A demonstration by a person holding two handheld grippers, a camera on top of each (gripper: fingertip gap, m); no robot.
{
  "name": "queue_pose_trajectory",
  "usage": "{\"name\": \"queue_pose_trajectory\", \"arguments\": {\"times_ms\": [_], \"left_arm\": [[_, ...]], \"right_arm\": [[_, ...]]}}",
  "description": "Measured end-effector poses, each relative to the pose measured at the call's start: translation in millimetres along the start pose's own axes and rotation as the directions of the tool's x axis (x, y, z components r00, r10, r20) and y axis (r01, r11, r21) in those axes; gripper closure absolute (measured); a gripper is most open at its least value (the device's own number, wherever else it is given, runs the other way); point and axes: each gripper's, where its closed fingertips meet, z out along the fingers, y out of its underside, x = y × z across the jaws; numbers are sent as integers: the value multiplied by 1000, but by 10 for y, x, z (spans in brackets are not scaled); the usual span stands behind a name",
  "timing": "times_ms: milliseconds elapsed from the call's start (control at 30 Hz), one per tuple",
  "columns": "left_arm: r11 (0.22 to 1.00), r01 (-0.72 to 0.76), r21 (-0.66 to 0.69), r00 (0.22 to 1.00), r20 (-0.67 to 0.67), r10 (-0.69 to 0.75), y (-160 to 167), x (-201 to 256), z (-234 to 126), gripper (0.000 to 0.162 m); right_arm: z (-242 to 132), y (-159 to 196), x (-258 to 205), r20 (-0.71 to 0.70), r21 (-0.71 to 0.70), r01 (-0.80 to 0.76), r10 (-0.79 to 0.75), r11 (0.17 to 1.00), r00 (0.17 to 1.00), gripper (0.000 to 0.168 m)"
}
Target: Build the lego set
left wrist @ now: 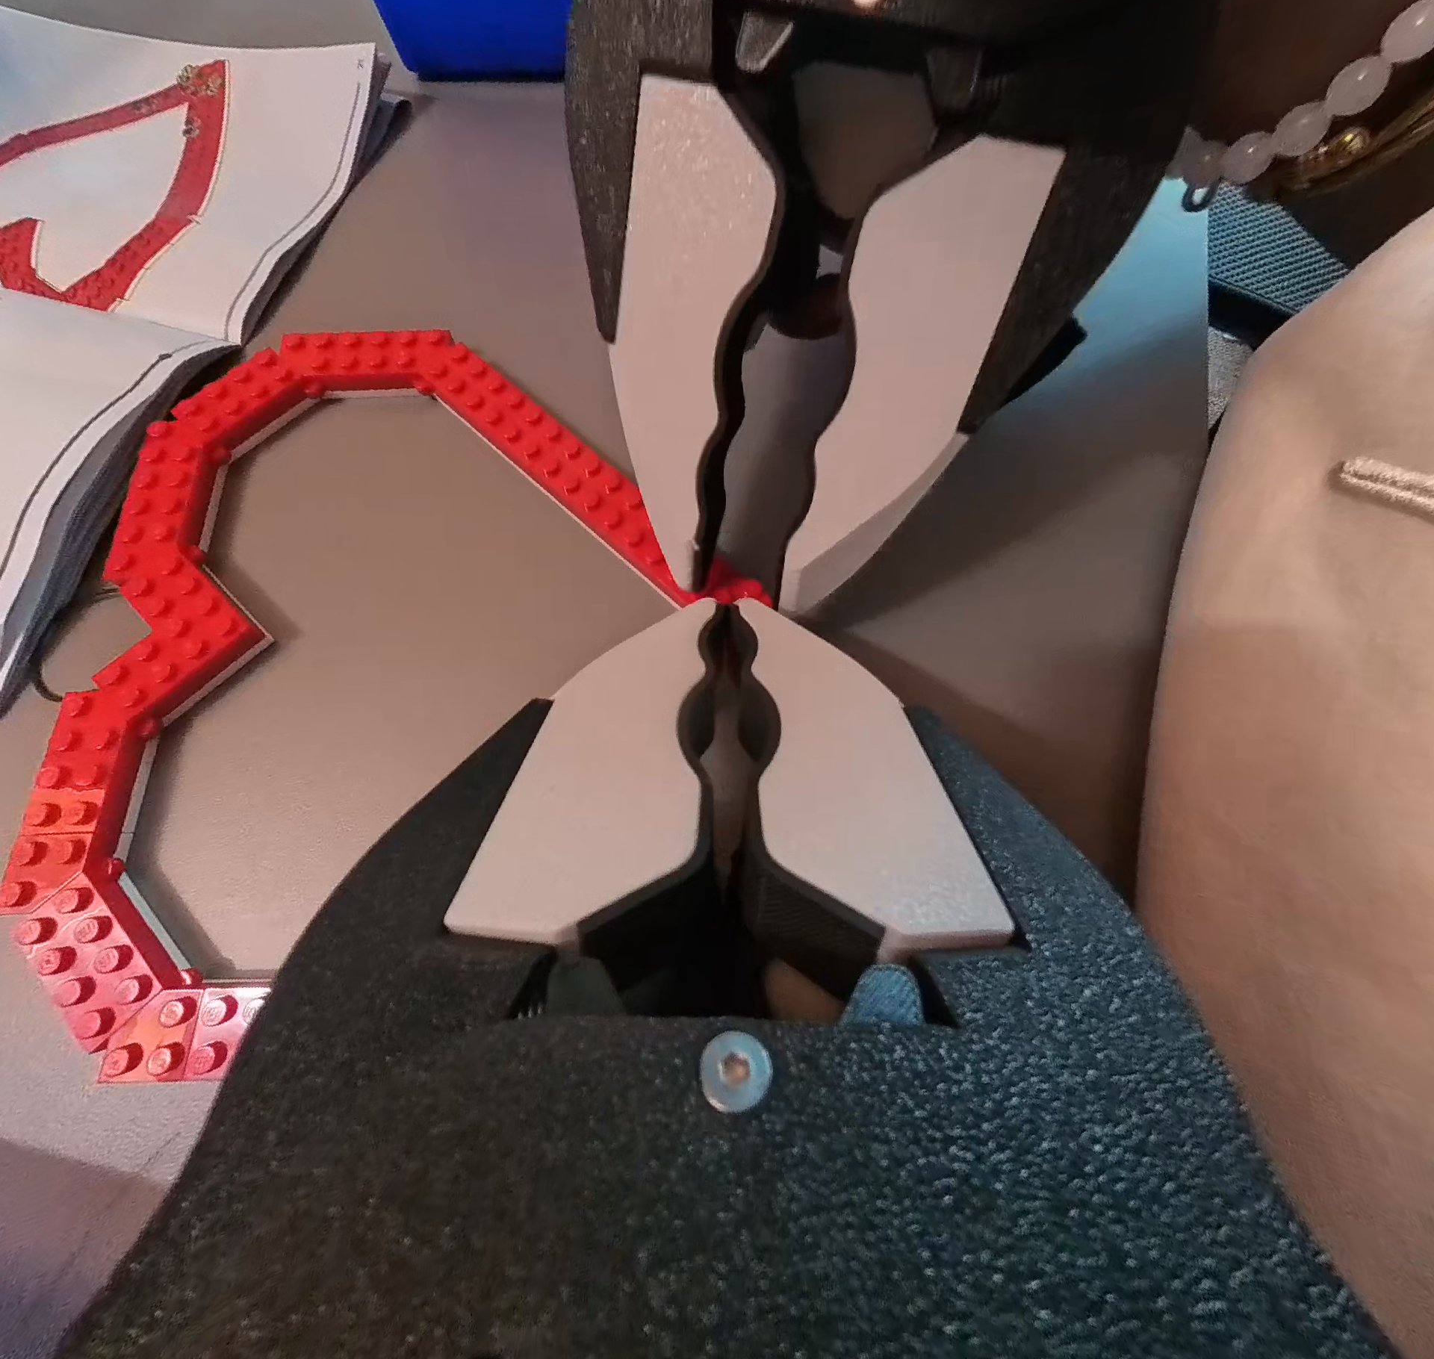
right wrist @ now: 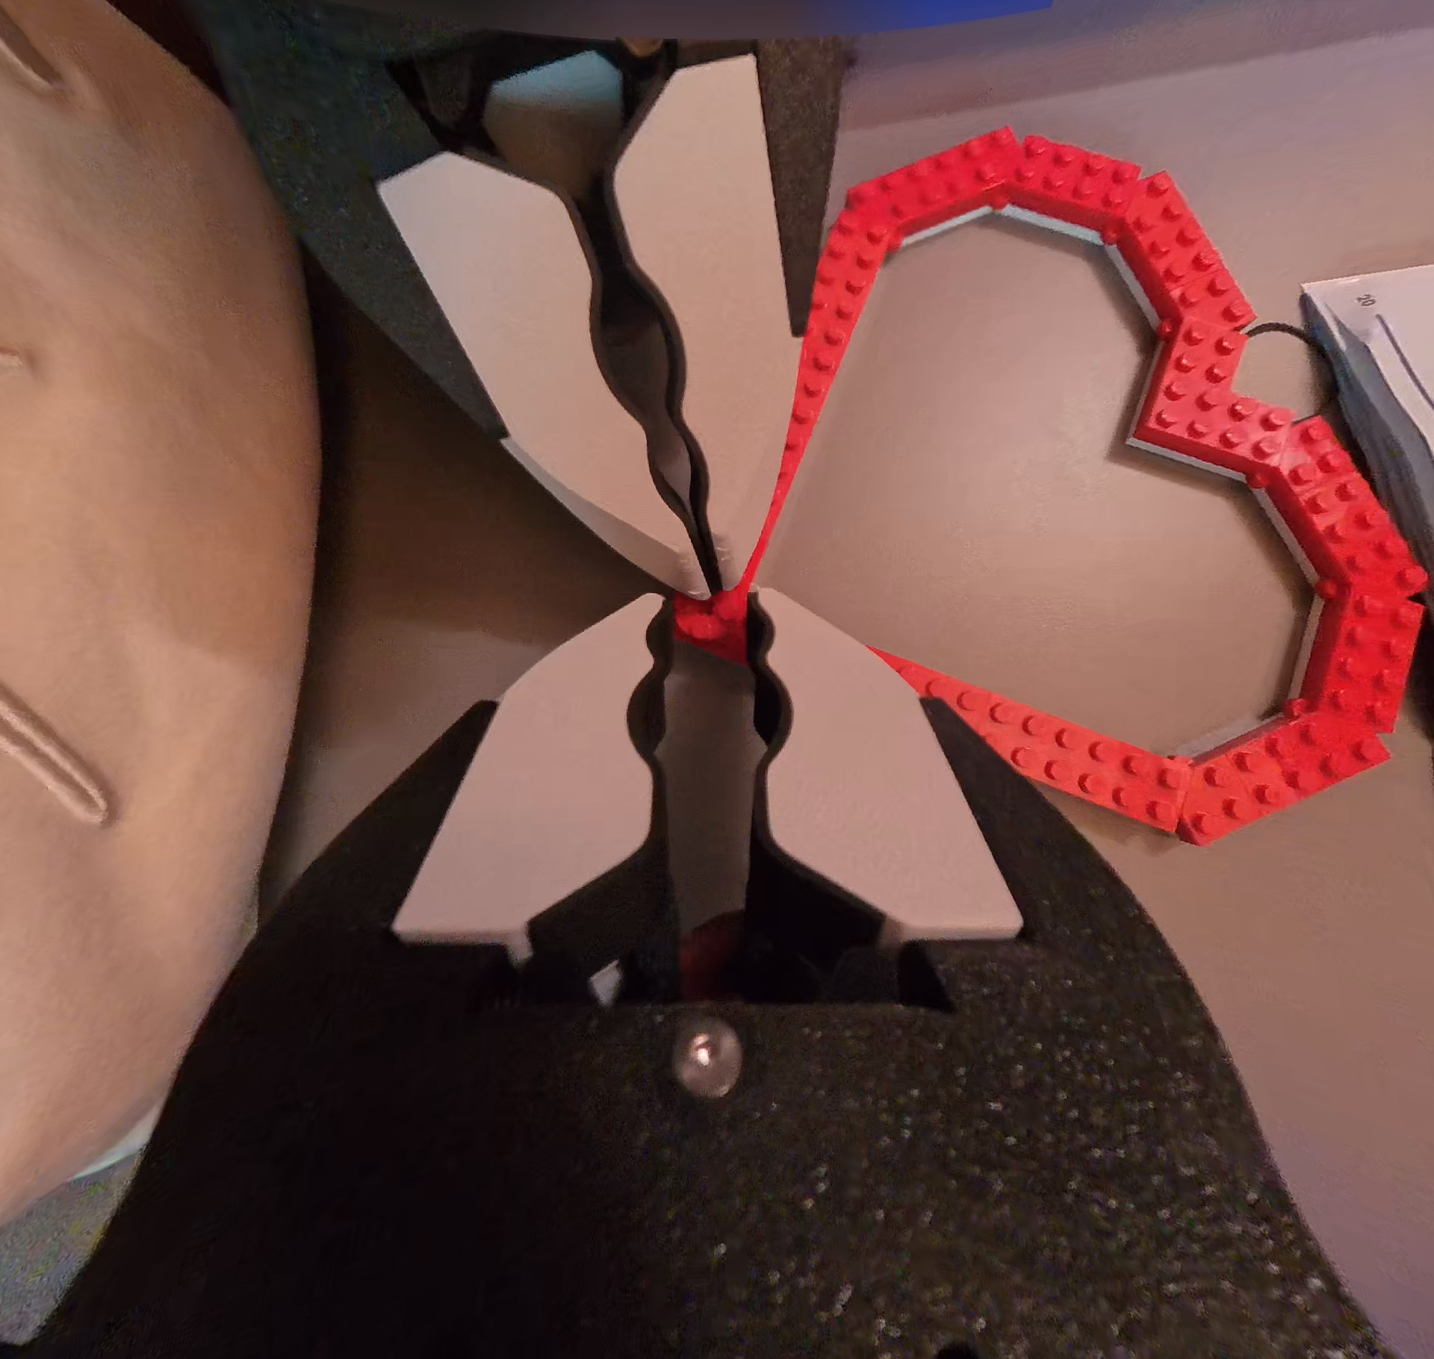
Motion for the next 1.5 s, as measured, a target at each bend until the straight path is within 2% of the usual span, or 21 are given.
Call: {"name": "queue_pose_trajectory", "arguments": {"times_ms": [167,267,400,567,800,967,1033,1067,1167,1300,1500], "left_arm": [[1000,-26,-2,1000,16,26,-3,3,5,162],[999,-37,-2,999,25,37,-6,8,26,162],[1000,18,4,1000,10,-18,9,-8,32,162],[1000,0,-26,1000,30,0,13,-8,33,162],[994,-107,-35,990,86,110,16,-6,31,162],[994,-54,92,997,56,49,-84,34,-64,162],[982,-12,187,997,80,-3,-188,-27,-204,162],[982,-2,191,995,100,-17,-174,-73,-250,161],[993,-1,121,990,143,-17,-8,-144,-270,160],[997,-34,66,987,156,23,60,-99,-226,160],[999,-35,41,982,189,27,124,-136,-232,158]], "right_arm": [[-69,-54,-27,28,70,-52,50,996,998,167],[-16,30,-16,16,22,-73,73,997,997,167],[-11,30,-16,24,5,-133,133,991,991,166],[-5,45,-22,37,-51,-271,273,961,961,166],[1,56,-26,-69,-109,-196,189,975,979,165],[-47,62,-33,13,37,-167,166,985,986,166],[-127,42,-7,7,106,-184,185,977,983,150],[-160,46,1,6,120,-195,195,974,981,150],[-177,83,3,-24,95,-174,177,980,984,149],[-84,37,-96,-9,85,-111,112,990,994,150],[-110,128,-30,-35,106,-178,183,978,983,150]]}}
